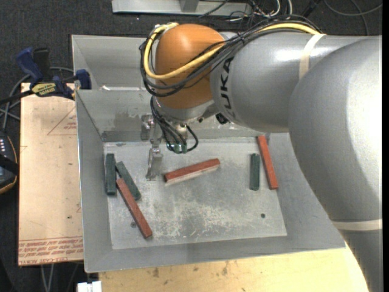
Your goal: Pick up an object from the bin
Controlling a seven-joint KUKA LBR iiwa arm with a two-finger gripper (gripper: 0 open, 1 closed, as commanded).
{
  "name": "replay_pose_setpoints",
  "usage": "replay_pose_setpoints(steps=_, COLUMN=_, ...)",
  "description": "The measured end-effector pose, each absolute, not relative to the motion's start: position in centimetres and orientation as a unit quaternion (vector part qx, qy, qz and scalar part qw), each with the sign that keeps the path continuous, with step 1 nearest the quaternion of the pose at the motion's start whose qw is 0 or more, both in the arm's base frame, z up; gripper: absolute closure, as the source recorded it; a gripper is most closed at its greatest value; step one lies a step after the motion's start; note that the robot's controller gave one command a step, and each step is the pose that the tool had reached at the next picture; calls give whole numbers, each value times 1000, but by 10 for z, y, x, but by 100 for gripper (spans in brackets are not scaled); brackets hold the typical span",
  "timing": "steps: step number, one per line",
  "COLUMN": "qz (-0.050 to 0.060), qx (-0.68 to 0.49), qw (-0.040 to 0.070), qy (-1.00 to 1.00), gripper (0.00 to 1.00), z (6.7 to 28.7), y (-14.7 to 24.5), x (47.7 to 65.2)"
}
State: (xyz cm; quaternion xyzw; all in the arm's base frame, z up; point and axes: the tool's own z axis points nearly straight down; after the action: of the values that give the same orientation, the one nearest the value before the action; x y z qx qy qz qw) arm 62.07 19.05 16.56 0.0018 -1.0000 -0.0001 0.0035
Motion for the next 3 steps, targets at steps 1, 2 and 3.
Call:
replay_pose_setpoints(steps=1, qz=1, qx=138, qw=1, qy=-990, gripper=0, z=153, y=106, x=536)
replay_pose_setpoints(steps=2, qz=0, qx=41, qw=-5, qy=-999, gripper=0, z=207, y=63, x=584)
replay_pose_setpoints(steps=3, qz=0, qx=-10, qw=3, qy=-1000, gripper=0, z=69, y=28, x=605)
